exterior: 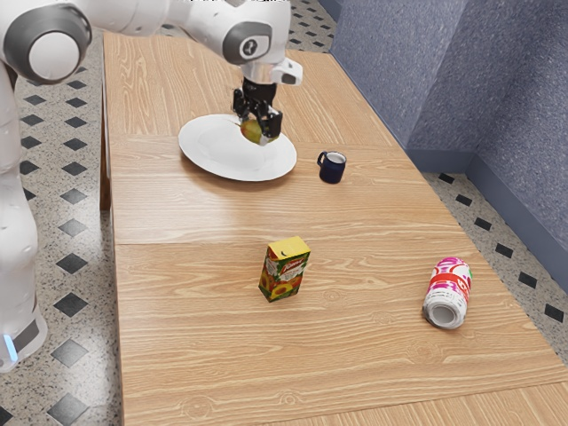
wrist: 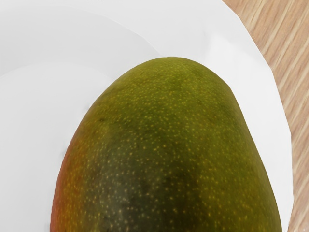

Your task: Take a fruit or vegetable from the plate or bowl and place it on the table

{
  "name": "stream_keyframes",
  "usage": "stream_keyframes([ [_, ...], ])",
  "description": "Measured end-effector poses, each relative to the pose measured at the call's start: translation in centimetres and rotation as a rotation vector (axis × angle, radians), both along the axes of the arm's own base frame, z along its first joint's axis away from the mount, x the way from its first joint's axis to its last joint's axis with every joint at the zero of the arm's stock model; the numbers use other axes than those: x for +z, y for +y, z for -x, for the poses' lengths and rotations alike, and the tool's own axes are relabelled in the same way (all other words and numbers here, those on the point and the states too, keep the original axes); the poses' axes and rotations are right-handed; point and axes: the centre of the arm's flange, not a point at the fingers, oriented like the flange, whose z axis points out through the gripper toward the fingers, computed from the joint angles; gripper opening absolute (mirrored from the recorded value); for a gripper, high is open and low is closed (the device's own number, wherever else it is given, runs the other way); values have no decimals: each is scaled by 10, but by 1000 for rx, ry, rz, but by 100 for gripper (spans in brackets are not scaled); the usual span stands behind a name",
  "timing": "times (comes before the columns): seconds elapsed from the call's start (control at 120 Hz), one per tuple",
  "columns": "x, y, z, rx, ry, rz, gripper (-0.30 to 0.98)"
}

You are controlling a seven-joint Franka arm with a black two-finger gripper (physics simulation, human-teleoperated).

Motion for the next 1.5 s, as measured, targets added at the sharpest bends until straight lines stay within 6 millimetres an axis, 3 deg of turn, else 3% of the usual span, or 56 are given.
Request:
stream_keyframes([
  [0.308, 3, -90, -34, -171, 4, 0, 36],
  [0.467, 5, -112, -41, -212, 1, -2, 35],
  [0.6, 3, -107, -41, -204, 3, -2, 36],
  [1.092, 4, -54, -28, -105, -1, -5, 36],
  [1.5, 6, -55, -30, -107, -8, -6, 37],
])
